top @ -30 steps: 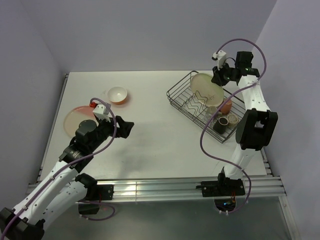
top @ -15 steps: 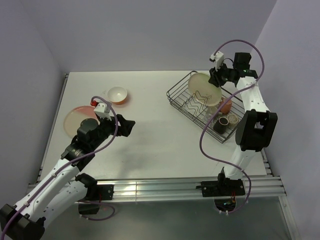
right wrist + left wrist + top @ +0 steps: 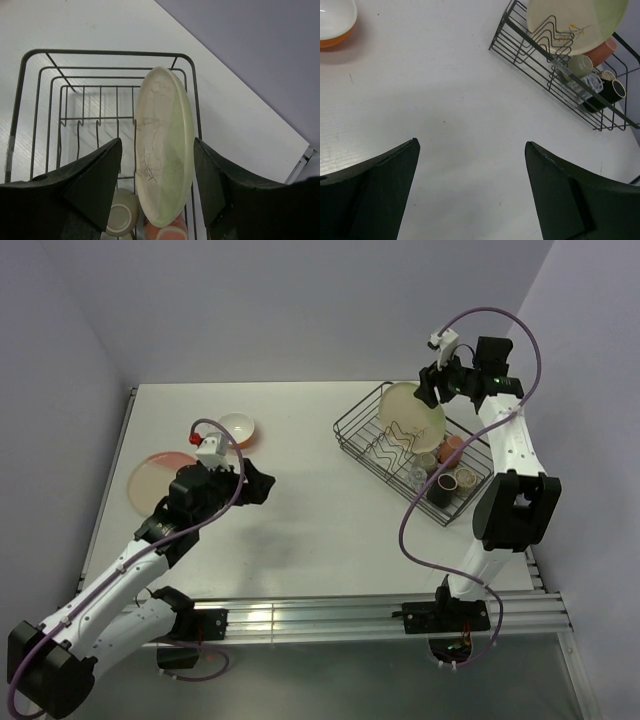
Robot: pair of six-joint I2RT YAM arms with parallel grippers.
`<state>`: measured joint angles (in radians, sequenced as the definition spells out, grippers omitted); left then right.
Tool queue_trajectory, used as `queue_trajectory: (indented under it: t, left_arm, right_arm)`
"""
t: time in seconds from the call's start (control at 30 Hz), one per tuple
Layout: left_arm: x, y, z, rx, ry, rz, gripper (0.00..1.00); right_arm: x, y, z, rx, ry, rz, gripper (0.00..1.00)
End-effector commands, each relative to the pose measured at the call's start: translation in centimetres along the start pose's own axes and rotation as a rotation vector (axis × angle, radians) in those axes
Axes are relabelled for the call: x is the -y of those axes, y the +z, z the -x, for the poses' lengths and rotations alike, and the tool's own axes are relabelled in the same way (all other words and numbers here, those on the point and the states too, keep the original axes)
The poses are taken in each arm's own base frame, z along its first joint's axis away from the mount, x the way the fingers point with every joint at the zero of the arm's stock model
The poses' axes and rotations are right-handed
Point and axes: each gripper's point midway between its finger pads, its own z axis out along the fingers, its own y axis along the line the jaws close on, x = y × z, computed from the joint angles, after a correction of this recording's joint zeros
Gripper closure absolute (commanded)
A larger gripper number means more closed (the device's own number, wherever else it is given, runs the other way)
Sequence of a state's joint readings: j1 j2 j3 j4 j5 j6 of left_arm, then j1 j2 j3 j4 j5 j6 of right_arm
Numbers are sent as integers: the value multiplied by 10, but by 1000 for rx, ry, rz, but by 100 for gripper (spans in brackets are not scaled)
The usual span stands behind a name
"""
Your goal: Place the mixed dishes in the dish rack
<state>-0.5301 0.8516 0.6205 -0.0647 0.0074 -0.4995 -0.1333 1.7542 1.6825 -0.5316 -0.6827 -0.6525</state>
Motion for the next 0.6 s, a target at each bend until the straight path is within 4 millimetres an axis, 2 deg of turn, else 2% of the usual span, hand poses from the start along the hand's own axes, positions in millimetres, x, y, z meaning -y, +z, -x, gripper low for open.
queue_trajectory:
  t: [0.0,0.07,0.13,0.17,0.2,0.23,0.27,0.33,0.37,0.4,0.43,0.47,0.5,0.53,0.57]
  left_arm:
    - [7,2,40,103,-61,22,7]
    - [-4,3,42,104,-92,81,8]
    - [-22,4,35,61,-134,185,10]
    - [-41,3,36,65,-156,278,11]
    - [-59,1,23,-2,-172,370,14]
    - [-72,-1,18,-25,-213,437,15]
    - [-94,-6,16,-36,-250,523,18]
    - [-125,-14,0,-102,-297,656,27]
    - [-144,-17,-4,-120,-321,719,31]
    - [-154,-20,-7,-129,-324,757,32]
    - [-161,-20,-8,-135,-324,781,32]
    - [-173,-19,-10,-150,-331,818,32]
    - [-179,-18,-10,-165,-308,837,33]
    - [-185,-16,-9,-171,-299,851,33]
    - [-192,-9,-14,-206,-283,871,35]
  right_arm:
    - [6,-29,59,128,-39,-55,33]
    - [4,-36,70,149,-32,-57,33]
    - [-3,-43,79,170,-23,-31,32]
    - [-9,-51,93,195,-25,-18,30]
    - [-19,-53,96,199,-8,15,29]
    - [-35,-59,104,223,-2,80,28]
    - [-48,-61,108,233,6,130,28]
    - [-90,-58,111,223,29,255,28]
    - [-110,-51,102,193,45,302,29]
    - [-146,-40,101,171,33,387,29]
    - [-166,-41,101,170,27,417,29]
    - [-188,-30,78,122,65,467,30]
    - [-213,-23,83,149,33,512,30]
    - [-229,-24,82,152,50,538,30]
    - [-245,-16,65,118,71,572,30]
